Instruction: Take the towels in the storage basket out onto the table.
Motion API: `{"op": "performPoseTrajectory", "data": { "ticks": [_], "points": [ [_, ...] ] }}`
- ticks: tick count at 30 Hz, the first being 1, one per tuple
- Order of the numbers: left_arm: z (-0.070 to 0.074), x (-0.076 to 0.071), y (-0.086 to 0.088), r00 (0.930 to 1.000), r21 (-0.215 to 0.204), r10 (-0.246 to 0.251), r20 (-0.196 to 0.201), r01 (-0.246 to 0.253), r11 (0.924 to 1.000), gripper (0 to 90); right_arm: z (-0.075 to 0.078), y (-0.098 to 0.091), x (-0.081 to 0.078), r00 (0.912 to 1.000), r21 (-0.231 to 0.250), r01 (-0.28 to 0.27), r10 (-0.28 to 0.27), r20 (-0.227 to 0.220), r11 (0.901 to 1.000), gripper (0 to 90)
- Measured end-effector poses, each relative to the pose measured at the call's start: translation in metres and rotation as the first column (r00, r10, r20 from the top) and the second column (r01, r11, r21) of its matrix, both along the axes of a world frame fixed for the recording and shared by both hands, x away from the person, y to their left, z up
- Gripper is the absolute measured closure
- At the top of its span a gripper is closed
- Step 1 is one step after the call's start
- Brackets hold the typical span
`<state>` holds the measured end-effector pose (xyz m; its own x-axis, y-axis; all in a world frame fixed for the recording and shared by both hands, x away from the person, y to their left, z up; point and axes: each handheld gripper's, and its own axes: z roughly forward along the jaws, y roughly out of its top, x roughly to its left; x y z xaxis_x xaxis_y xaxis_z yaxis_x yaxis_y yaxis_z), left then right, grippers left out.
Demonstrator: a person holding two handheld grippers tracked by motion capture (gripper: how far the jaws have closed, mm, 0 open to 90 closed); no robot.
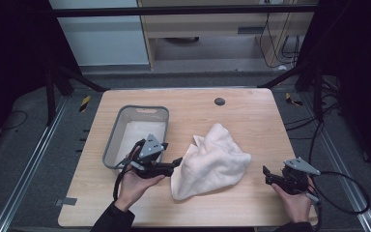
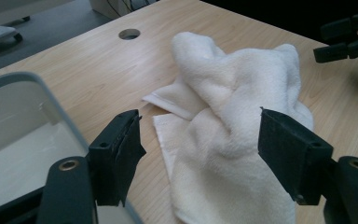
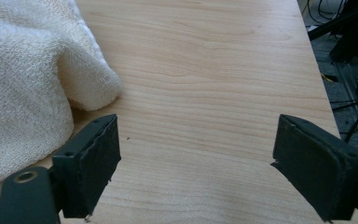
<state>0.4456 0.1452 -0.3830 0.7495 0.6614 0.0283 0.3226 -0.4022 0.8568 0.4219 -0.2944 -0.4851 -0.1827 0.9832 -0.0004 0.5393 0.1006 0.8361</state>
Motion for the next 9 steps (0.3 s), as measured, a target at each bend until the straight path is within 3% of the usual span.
{"op": "performPoseTrajectory", "data": {
  "ticks": [9],
  "points": [
    [-0.001,-0.008,0.041,0.9941,-0.031,0.106,0.022,-0.105,0.9940,30.0,-0.001,0.000,0.001,0.9998,-0.004,-0.016,0.016,-0.007,0.9999,12.3]
  ]
}}
